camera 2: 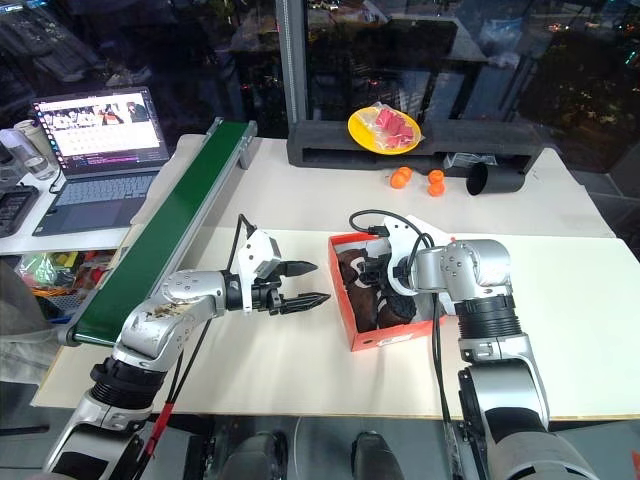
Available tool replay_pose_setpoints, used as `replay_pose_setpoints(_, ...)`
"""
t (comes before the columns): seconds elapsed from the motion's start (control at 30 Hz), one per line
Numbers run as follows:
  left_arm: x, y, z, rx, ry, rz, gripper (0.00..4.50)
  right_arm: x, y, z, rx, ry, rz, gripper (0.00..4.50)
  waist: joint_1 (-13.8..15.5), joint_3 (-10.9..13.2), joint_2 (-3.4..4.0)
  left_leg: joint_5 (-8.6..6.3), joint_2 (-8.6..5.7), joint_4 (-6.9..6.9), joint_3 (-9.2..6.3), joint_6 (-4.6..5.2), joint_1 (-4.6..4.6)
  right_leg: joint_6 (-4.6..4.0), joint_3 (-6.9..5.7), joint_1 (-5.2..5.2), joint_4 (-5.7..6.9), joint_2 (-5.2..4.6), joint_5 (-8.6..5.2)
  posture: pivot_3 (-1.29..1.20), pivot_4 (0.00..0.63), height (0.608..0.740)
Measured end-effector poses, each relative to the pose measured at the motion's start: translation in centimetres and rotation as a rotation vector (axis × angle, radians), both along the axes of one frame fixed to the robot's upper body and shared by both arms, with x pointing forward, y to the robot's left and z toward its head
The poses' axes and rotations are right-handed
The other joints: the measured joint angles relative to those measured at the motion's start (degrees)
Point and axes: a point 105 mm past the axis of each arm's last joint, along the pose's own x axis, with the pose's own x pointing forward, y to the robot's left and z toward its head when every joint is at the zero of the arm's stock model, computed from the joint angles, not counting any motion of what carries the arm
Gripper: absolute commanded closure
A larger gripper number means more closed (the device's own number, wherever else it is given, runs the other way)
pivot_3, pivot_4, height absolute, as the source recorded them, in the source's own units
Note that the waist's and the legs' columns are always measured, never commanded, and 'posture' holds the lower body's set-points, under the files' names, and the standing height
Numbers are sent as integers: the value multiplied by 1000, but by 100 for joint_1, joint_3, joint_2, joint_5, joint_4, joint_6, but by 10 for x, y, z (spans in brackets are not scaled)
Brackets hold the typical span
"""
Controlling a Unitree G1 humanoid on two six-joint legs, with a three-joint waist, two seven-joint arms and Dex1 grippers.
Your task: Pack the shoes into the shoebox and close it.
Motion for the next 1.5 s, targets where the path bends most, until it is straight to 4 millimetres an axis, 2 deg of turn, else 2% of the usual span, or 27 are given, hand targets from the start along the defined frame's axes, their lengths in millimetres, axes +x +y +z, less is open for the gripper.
replay_pose_setpoints(0.07,0,-3,0,4,-14,-7,901,1,0,-5,-3,-11,0,3202,-2,-36,-11,0,0,0,0,0,10,0,0,9,2,1,0,0,150,734)
replay_pose_setpoints(0.2,1,-3,0,2,-15,-7,901,1,-5,-14,5,-9,-25,1906,14,-71,-23,0,0,0,0,0,20,-1,0,16,6,0,-1,0,150,734)
replay_pose_setpoints(0.3,2,-2,-2,4,-13,-3,901,1,-7,-13,24,-15,-42,950,17,-73,-23,0,0,0,0,0,19,-1,0,15,6,0,-1,0,150,734)
replay_pose_setpoints(0.43,2,-4,-1,2,-16,-10,901,-5,-11,3,45,-45,-77,950,47,-69,-18,1,-1,1,0,0,-1,-1,1,-9,14,-1,-1,0,150,734)
replay_pose_setpoints(0.47,2,-4,-1,3,-15,-10,901,-6,-14,15,72,-71,-98,950,58,-65,-11,1,-2,1,-1,0,-8,-1,2,-16,14,-2,0,0,150,734)
replay_pose_setpoints(0.63,2,-5,-3,6,-6,-21,901,-21,-31,108,193,-352,-115,950,100,-58,0,-1,3,-7,-2,1,-13,-3,-1,-20,9,3,-4,0,150,734)
replay_pose_setpoints(0.7,1,-6,-2,7,-7,-33,901,-33,-43,118,197,-412,-113,950,135,-58,0,-1,1,-7,-3,2,-13,-4,-4,-16,2,0,-6,0,150,734)
replay_pose_setpoints(0.77,1,-6,-3,10,-7,-37,901,-44,-55,108,198,-402,-124,1471,157,-58,0,-1,-4,-6,-4,2,-14,-3,-6,-9,-4,-6,-7,0,150,734)
replay_pose_setpoints(0.87,1,-9,-3,6,-13,-53,901,-66,-85,68,163,-310,-227,2343,159,-58,-1,-1,-8,-5,-2,2,-16,-2,0,-10,-6,-9,-7,0,150,734)
replay_pose_setpoints(0.93,1,-11,-5,6,-4,-65,901,-90,-108,39,78,-232,-312,3059,169,-58,0,-2,-7,-7,-5,3,-16,1,-1,-11,0,-7,-15,0,150,734)
replay_pose_setpoints(0.97,2,-10,-7,10,4,-61,901,-98,-115,31,63,-209,-341,3364,147,-58,0,-2,-8,-7,-4,4,-15,2,0,-12,1,-7,-15,0,150,734)
replay_pose_setpoints(1.07,0,-15,-8,0,8,-79,901,-116,-126,27,8,-215,-384,4390,35,-58,6,-2,-5,-6,-2,4,3,2,13,-2,11,-2,-16,0,150,734)
replay_pose_setpoints(1.23,0,-17,-9,-2,10,-86,901,-139,-131,8,-45,-155,-443,4493,-22,-58,6,2,-1,-4,-4,11,7,0,14,0,13,4,-17,0,150,734)
replay_pose_setpoints(1.33,0,-18,-9,-3,11,-89,901,-136,-123,-7,29,-118,-522,4493,-32,-59,4,5,1,-1,-5,14,8,0,16,0,13,6,-17,0,150,734)
replay_pose_setpoints(1.4,-1,-19,-10,-2,11,-92,901,-126,-118,-21,192,-71,-652,4493,-33,-60,5,6,2,-1,-6,17,8,-1,16,-1,13,9,-16,0,150,734)
replay_pose_setpoints(1.5,-2,-22,-11,4,12,-99,901,-120,-128,-42,289,32,-834,4493,15,-58,15,7,-8,-1,-5,17,0,0,14,-4,12,-1,-17,0,150,734)
